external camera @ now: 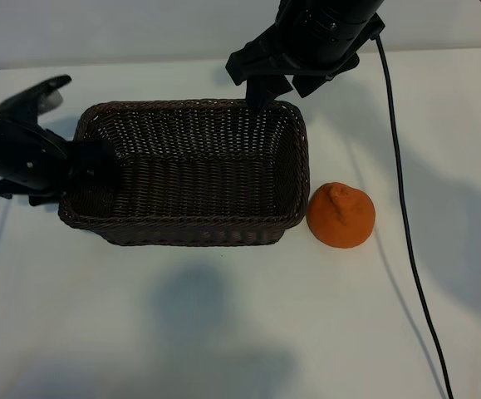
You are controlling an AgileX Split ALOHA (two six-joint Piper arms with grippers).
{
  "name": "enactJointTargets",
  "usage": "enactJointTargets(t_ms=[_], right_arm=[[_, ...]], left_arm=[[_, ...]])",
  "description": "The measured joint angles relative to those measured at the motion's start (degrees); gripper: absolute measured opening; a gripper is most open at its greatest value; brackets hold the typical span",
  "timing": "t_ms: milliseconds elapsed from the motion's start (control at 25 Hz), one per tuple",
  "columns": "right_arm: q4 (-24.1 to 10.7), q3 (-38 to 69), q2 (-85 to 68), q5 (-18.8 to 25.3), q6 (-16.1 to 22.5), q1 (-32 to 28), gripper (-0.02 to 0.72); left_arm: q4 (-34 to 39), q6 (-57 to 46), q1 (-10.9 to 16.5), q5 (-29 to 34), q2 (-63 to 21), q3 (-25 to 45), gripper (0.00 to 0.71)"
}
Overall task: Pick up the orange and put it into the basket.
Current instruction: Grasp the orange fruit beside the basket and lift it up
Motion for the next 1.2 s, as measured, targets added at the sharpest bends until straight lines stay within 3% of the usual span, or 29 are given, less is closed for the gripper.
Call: enactJointTargets(t_ms=[520,800,880,1040,1200], right_arm=[[0.00,0.00,0.00,0.05,-0.17,0.00,0.586],[-0.34,0.00,0.00,-1.39,0.30,0.00,0.586],[-2.86,0.00,0.00,-0.76,0.30,0.00,0.586],[-12.41,0.00,0.00,0.01,0.84,-0.08,0.586],[-15.46,0.00,0.00,0.07,1.31,-1.43,0.586]], left_arm=[[14.53,-11.72,0.38,3.19,-15.03,0.00,0.608],[15.88,-13.22,0.38,2.37,-22.72,0.00,0.595],[15.88,-13.22,0.38,2.35,-23.29,0.00,0.594],[15.88,-13.22,0.38,2.35,-23.30,0.00,0.593],[14.86,-13.22,0.38,2.29,-23.34,0.00,0.594]])
